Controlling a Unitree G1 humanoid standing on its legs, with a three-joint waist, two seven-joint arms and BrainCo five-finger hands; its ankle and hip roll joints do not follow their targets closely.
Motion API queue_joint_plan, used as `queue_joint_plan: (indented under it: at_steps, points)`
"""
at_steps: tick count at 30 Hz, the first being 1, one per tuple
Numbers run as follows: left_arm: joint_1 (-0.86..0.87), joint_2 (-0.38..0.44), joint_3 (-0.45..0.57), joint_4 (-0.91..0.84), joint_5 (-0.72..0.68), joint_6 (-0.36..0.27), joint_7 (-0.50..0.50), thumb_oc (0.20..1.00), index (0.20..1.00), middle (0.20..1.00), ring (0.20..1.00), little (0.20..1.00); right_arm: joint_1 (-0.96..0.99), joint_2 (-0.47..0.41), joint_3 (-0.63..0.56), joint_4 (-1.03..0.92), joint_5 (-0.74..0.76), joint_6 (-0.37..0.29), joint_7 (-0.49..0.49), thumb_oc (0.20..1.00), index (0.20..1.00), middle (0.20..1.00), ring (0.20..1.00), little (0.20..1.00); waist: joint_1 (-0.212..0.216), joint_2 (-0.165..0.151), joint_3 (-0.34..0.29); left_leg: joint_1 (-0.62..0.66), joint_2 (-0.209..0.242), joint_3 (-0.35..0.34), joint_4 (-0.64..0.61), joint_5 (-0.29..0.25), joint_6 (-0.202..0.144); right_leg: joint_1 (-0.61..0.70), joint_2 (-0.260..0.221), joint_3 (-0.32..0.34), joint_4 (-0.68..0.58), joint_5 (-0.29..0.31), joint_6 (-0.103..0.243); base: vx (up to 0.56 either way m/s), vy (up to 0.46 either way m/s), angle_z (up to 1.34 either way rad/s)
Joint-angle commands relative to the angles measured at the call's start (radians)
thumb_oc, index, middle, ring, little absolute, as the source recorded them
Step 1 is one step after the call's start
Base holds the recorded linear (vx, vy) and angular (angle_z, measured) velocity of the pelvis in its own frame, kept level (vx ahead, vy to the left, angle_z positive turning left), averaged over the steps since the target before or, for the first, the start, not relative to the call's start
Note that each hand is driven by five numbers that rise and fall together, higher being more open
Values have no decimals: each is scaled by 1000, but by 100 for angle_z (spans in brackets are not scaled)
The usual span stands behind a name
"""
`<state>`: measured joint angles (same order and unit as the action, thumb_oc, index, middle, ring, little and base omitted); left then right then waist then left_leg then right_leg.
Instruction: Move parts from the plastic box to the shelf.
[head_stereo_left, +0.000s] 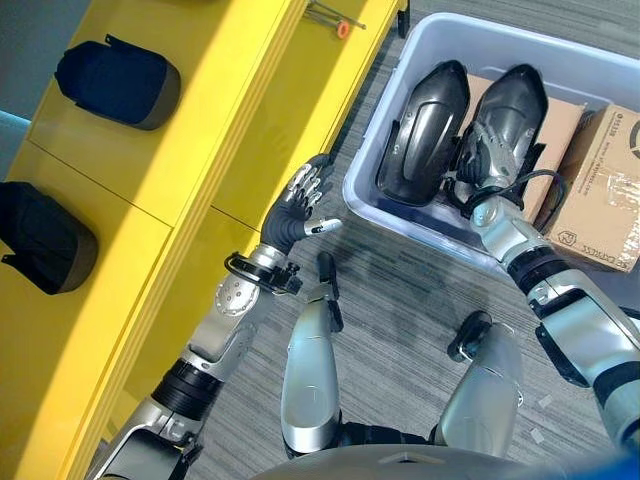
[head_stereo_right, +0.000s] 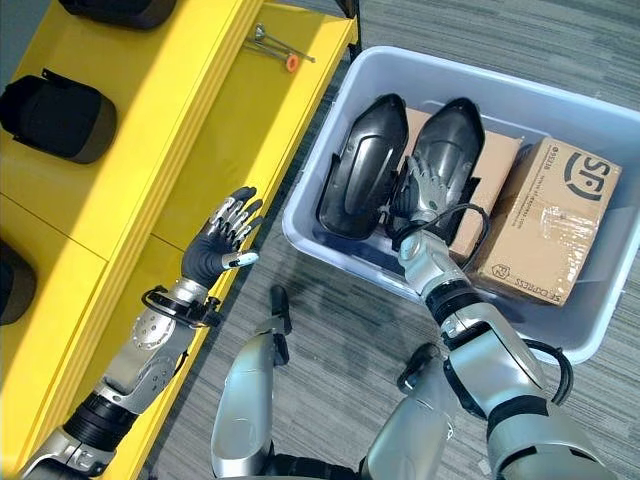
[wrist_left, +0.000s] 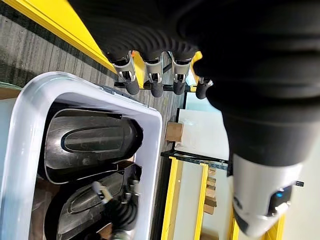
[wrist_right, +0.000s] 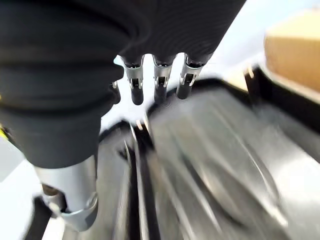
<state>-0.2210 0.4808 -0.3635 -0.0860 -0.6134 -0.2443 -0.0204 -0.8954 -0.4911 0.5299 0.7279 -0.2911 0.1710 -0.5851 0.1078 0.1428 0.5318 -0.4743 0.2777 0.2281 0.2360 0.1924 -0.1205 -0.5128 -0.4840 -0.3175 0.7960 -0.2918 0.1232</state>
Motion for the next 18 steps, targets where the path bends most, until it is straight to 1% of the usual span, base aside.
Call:
queue_joint_plan:
  at_steps: [1,3,4,5,6,7,8,9,10,11,12,13,14,15,16,17,18]
  points:
    - [-43,1,-12,-37,15,-69,20,1000,1000,1000,1000,1000,-44,19,-62,-133,-81,-106,-175,1000,1000,1000,1000,1000,13,-10,-12,19,8,23,99,-168,22,-9,76,-8,-89,108,-28,-21,13,-16]
    - [-36,-5,-18,-52,29,-77,43,1000,1000,1000,1000,1000,-1,19,-101,-245,-106,-142,-238,1000,1000,1000,1000,1000,-7,-13,-12,36,9,37,83,-167,22,0,86,1,-114,117,-23,-24,41,-18]
    - [-30,-10,-20,-66,53,-72,74,1000,1000,1000,1000,1000,42,25,-125,-341,-111,-199,-268,1000,1000,1000,1000,1000,-27,-15,-12,56,10,53,64,-163,20,12,94,8,-142,125,-18,-20,51,-9]
    - [-30,-10,-20,-66,53,-72,74,1000,1000,1000,1000,1000,42,25,-125,-341,-111,-199,-268,1000,1000,1000,1000,1000,-27,-15,-12,56,10,53,64,-163,20,12,94,8,-142,125,-18,0,92,-17]
    - [-15,-18,-22,-70,48,-70,88,1000,1000,1000,1000,1000,106,42,-150,-466,-134,-244,-282,1000,1000,1000,1000,1000,-52,-19,-12,82,14,73,44,-158,17,27,100,17,-173,139,-12,7,62,-17]
    - [-13,-19,-22,-73,44,-68,87,1000,1000,1000,1000,1000,113,44,-153,-479,-140,-250,-286,1000,1000,1000,1000,1000,-54,-19,-12,84,14,75,41,-157,17,27,101,19,-177,141,-11,8,100,-20]
    - [-5,-25,-26,-75,29,-73,82,1000,1000,1000,1000,1000,140,55,-160,-528,-162,-271,-287,1000,1000,1000,1000,1000,-67,-19,-12,103,16,88,24,-152,15,35,104,22,-198,150,-7,2,58,-34]
    - [-2,-27,-27,-77,21,-74,81,1000,1000,1000,1000,1000,148,57,-162,-544,-169,-274,-285,1000,1000,1000,1000,1000,-71,-19,-12,109,16,93,18,-151,15,38,105,24,-204,153,-6,8,121,-38]
    - [5,-36,-31,-82,24,-87,101,1000,1000,1000,1000,1000,189,66,-168,-613,-174,-271,-276,1000,1000,1000,1000,1000,-93,-20,-12,146,17,117,-14,-143,12,56,110,33,-238,167,2,8,112,-41]
    - [4,-37,-33,-82,16,-94,115,1000,1000,1000,1000,1000,214,69,-171,-630,-165,-243,-284,1000,1000,1000,1000,1000,-106,-22,-12,162,20,126,-25,-141,10,67,112,39,-252,170,5,8,105,-24]
    - [5,-38,-34,-81,11,-97,117,1000,1000,1000,1000,1000,223,69,-172,-630,-160,-228,-286,1000,1000,1000,1000,1000,-110,-22,-12,168,21,128,-27,-141,9,71,113,41,-256,171,5,5,48,-41]
    - [8,-43,-35,-78,-14,-101,106,1000,1000,1000,1000,1000,243,67,-177,-604,-98,-232,-274,1000,1000,1000,1000,1000,-118,-22,-12,182,23,136,-31,-141,11,84,115,45,-268,175,3,2,23,-37]
    - [8,-45,-35,-78,-15,-101,105,1000,1000,1000,1000,1000,246,67,-178,-598,-63,-252,-265,1000,1000,1000,1000,1000,-119,-22,-12,183,23,137,-32,-141,11,86,116,45,-271,175,3,-1,11,-27]
    - [11,-40,-34,-80,-11,-99,107,1000,1000,1000,1000,1000,269,72,-193,-591,37,-272,-199,1000,1000,1000,1000,1000,-123,-22,-12,186,24,135,-29,-144,9,91,116,45,-273,174,4,-6,-10,-4]
    - [13,-40,-32,-76,2,-97,107,1000,1000,1000,1000,1000,276,77,-194,-573,78,-273,-182,1000,1000,1000,1000,1000,-122,-23,-12,188,24,135,-28,-144,9,93,117,47,-275,174,2,-5,-36,-1]
    - [12,-38,-27,-67,28,-90,96,1000,1000,1000,1000,1000,284,84,-204,-502,166,-279,-181,1000,1000,1000,1000,1000,-117,-24,-12,195,22,130,-32,-145,8,102,119,46,-282,175,-2,57,-35,-1]
    - [22,-38,-25,-63,-6,-83,69,1000,1000,1000,1000,1000,295,84,-221,-447,228,-298,-162,1000,1000,1000,1000,1000,-117,-26,-12,206,16,120,-24,-164,-1,115,108,49,-272,155,9,54,-20,2]
